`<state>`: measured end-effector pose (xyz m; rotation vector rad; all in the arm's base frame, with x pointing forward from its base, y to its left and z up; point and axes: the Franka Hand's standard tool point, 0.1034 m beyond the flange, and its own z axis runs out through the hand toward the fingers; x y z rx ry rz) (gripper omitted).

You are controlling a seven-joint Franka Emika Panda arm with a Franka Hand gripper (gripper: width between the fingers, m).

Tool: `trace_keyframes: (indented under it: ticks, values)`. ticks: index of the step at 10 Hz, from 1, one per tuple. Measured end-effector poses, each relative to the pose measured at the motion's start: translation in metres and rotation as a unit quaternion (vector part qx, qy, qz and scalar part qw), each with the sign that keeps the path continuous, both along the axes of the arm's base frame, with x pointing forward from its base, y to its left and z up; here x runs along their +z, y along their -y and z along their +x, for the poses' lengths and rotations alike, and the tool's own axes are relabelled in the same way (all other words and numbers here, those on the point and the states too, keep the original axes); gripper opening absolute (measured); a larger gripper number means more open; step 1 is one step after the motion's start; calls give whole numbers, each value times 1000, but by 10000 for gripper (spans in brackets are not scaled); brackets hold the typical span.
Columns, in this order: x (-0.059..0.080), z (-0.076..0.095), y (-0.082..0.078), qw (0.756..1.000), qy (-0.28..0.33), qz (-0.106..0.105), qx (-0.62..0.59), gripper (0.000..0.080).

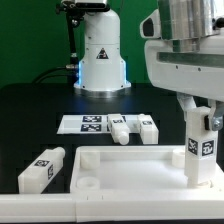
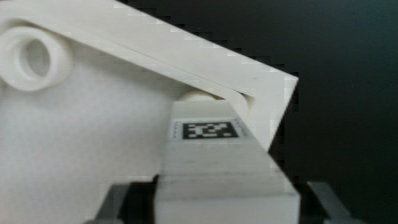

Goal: Assemble desk

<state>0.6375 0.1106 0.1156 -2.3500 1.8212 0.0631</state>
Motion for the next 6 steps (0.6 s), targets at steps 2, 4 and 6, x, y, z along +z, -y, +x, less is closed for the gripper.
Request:
trace_keyframes:
  ticks: [2, 4, 6]
  values:
    - [0, 1, -4, 991, -14, 22, -128, 287]
    - [-1, 1, -5, 991, -7, 25, -134, 287]
    - [-2, 0, -5, 997, 0, 19, -75, 469]
